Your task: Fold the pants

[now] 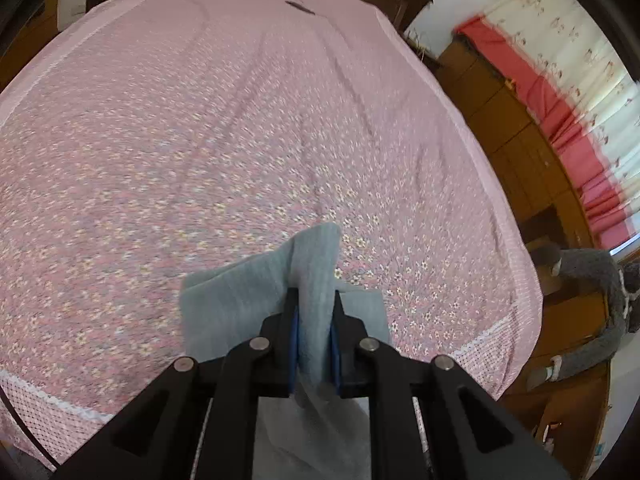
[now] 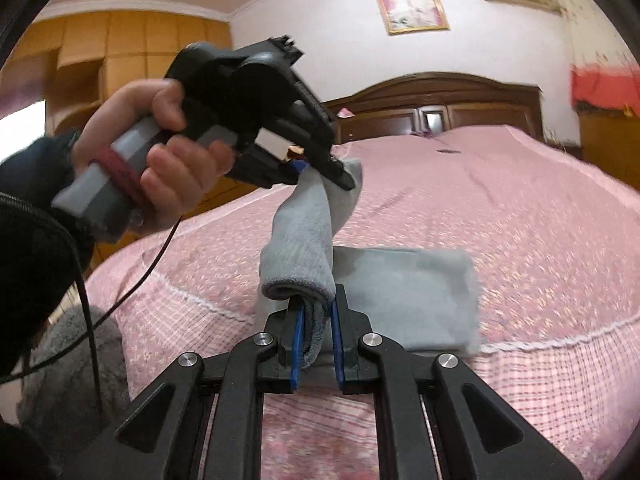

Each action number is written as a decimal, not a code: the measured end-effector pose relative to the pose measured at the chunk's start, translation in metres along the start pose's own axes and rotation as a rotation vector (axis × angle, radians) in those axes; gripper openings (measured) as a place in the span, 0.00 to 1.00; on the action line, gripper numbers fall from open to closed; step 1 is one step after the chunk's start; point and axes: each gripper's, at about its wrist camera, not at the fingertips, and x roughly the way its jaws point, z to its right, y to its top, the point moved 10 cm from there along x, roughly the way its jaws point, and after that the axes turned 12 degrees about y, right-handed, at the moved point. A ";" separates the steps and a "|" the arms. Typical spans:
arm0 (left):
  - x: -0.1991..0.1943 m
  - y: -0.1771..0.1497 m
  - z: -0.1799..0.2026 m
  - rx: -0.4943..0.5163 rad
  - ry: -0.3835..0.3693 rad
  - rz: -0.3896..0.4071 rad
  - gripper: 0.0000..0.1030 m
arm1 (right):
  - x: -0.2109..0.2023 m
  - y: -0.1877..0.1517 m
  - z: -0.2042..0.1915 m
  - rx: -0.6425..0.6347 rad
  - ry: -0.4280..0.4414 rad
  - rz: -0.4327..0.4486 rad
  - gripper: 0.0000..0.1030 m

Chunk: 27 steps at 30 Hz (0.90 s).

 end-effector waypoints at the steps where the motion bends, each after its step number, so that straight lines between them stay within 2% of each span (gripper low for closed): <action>1: 0.006 0.000 0.007 0.008 0.006 -0.009 0.12 | -0.002 -0.001 0.008 0.024 -0.005 0.000 0.12; 8: 0.043 -0.009 0.042 0.102 0.084 -0.045 0.12 | -0.006 -0.024 0.050 0.156 -0.013 -0.043 0.12; 14: 0.051 -0.012 0.061 0.130 0.060 -0.062 0.12 | -0.019 -0.026 0.051 0.140 -0.020 -0.026 0.12; 19: 0.062 -0.017 0.097 0.237 0.065 -0.057 0.14 | -0.033 -0.027 0.062 0.179 -0.066 -0.013 0.12; 22: 0.078 -0.022 0.109 0.285 0.088 -0.068 0.19 | -0.034 -0.035 0.071 0.211 -0.094 -0.030 0.12; 23: 0.084 -0.023 0.110 0.294 0.088 -0.074 0.24 | -0.032 -0.038 0.073 0.215 -0.098 -0.040 0.12; 24: 0.090 -0.026 0.111 0.301 0.081 -0.081 0.34 | -0.029 -0.042 0.072 0.216 -0.099 -0.056 0.13; 26: 0.096 -0.030 0.110 0.298 0.025 -0.092 0.44 | -0.023 -0.051 0.071 0.210 -0.105 -0.096 0.14; 27: 0.093 -0.031 0.109 0.277 -0.012 -0.084 0.45 | -0.022 -0.053 0.071 0.210 -0.118 -0.108 0.15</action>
